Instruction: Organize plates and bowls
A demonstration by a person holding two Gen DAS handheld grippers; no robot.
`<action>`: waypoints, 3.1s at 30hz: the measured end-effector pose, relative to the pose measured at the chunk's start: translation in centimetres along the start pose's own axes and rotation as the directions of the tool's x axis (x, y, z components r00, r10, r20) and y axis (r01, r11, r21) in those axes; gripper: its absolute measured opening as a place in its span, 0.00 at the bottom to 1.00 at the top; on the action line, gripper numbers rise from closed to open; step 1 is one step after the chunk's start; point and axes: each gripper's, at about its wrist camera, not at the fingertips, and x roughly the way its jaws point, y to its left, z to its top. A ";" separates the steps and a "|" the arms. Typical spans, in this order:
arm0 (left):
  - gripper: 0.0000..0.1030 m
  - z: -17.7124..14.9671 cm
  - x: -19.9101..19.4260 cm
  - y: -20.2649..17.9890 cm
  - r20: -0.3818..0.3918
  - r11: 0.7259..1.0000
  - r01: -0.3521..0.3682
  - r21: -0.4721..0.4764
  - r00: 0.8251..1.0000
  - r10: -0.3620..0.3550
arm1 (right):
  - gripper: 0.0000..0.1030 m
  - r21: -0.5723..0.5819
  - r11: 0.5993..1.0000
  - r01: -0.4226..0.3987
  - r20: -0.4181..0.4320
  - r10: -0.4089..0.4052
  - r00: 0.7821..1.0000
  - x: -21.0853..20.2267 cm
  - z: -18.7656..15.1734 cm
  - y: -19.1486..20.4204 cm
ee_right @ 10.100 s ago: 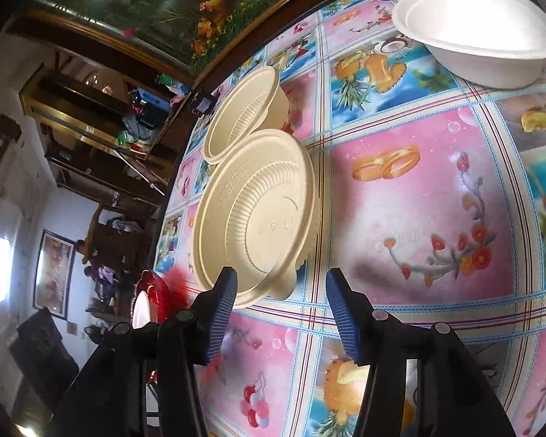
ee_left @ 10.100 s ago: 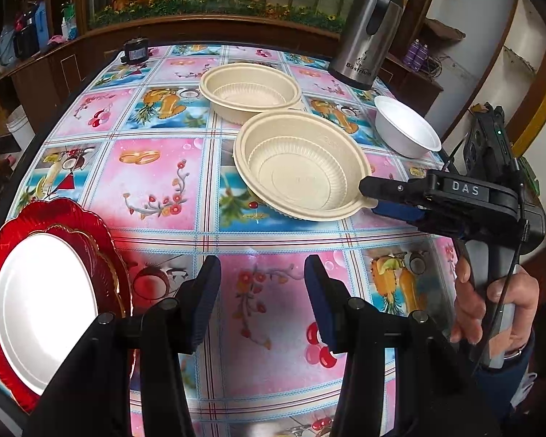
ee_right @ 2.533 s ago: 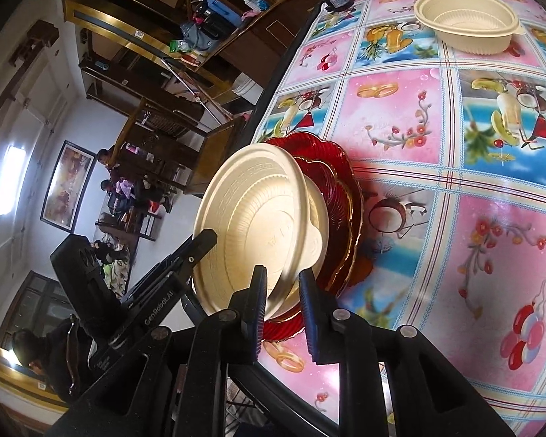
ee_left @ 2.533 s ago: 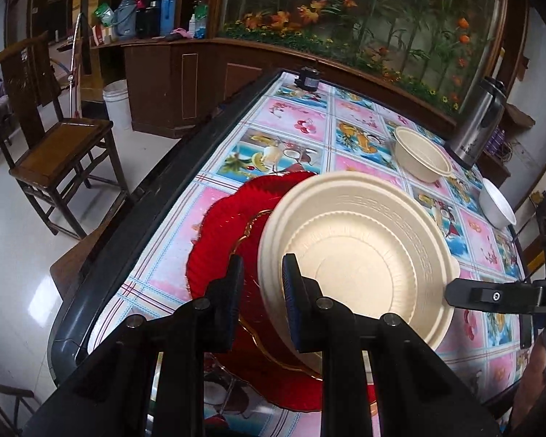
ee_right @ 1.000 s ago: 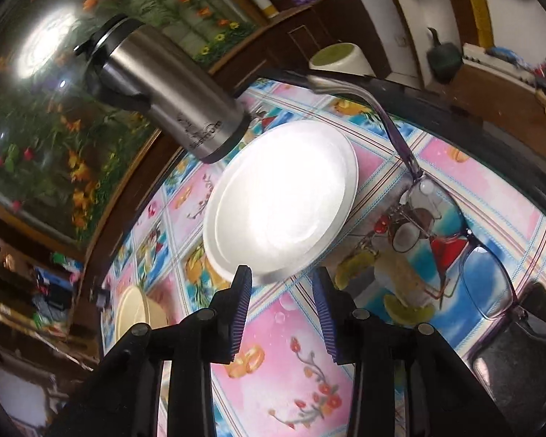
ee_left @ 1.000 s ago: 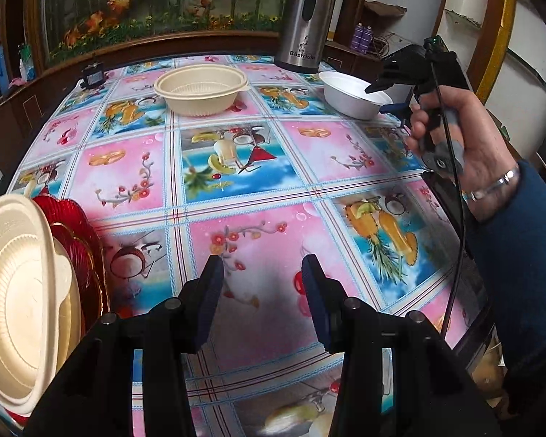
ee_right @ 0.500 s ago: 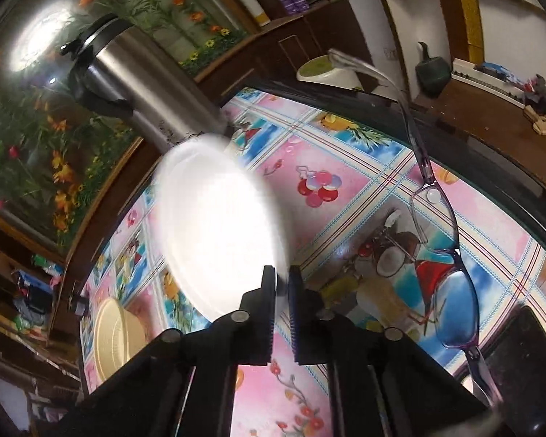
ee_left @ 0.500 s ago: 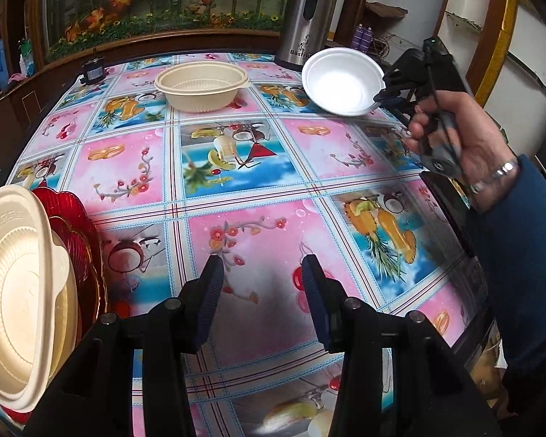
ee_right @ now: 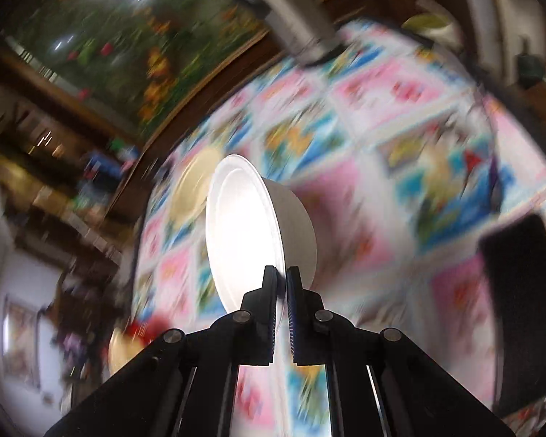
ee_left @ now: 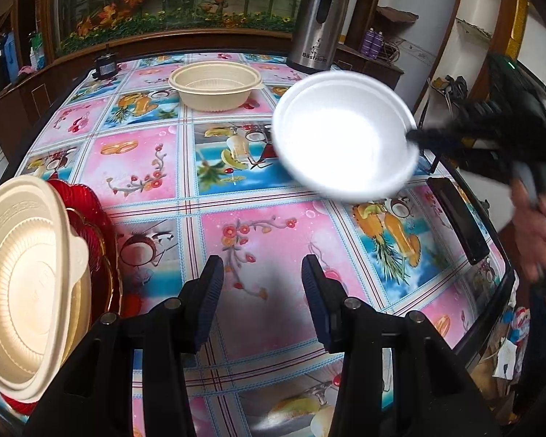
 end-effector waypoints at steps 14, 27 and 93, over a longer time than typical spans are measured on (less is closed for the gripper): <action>0.42 0.2 0.0 0.8 -0.032 0.998 0.002 -0.061 0.999 -0.004 | 0.22 -0.161 0.987 -0.020 -0.101 0.003 0.995 1.7 -5.5 1.0; 0.41 2.4 2.7 1.2 -0.073 0.988 0.054 -0.143 0.995 -0.065 | 0.23 -0.178 0.983 -0.038 -0.036 0.033 0.999 0.4 -5.4 0.2; 0.13 1.6 -0.3 -0.3 0.121 0.987 -0.161 -0.028 0.979 0.163 | 0.12 -0.235 0.970 -0.066 -0.010 0.065 0.998 1.6 -6.6 2.9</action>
